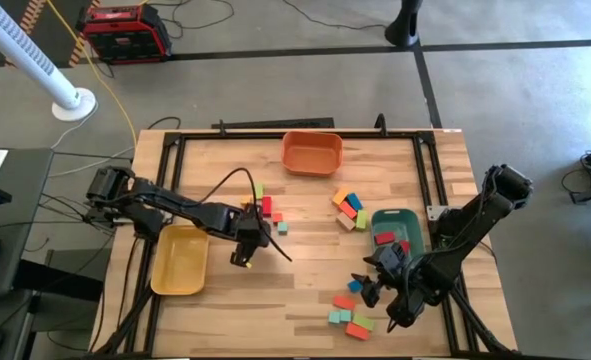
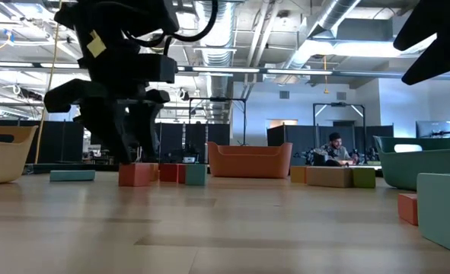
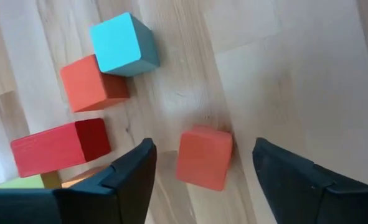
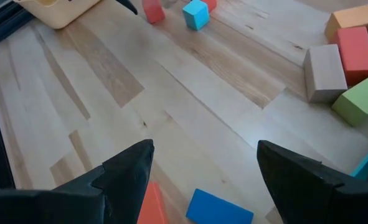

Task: Sort blocks by size
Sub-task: Put the small orange block into the yellow bin

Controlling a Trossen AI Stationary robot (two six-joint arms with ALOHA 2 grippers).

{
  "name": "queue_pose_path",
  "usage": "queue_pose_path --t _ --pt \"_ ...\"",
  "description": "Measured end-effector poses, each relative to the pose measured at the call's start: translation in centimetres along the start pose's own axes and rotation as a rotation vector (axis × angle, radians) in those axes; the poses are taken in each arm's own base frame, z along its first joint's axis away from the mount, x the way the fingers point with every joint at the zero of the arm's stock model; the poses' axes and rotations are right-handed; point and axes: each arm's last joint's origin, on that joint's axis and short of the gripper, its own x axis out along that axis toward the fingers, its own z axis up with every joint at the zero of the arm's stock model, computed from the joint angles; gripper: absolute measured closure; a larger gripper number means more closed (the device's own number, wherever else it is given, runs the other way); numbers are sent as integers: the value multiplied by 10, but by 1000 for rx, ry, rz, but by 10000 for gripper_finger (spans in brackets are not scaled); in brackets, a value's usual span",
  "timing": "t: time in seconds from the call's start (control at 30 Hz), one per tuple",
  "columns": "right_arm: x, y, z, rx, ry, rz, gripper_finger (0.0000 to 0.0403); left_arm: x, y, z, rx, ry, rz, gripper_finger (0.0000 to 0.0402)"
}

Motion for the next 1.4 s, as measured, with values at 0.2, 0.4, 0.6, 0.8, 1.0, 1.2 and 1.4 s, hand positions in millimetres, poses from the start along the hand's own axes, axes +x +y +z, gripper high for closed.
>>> queue_pose_path --t 0.2,0.4,0.6,0.8,1.0,1.2,1.4 --pt "0 0 0 -7 -1 -1 86 16 10 -4 -10 18 -95 137" --pt "2 0 -2 -20 -1 -9 86 38 17 -12 -27 96 -116 140" --pt "2 1 -2 -50 -24 -8 86 38 17 -12 -15 87 -135 193" --pt "2 1 -2 -71 -25 -8 86 31 15 -12 -21 72 -154 277" --pt "2 3 -1 -66 -29 6 86 18 8 -20 -66 154 -169 277" --pt "2 6 -1 -43 -33 38 86 -15 -8 -31 -119 241 -164 272" --pt "2 8 -1 -28 -35 51 86 -70 -27 -49 -204 253 -96 271"
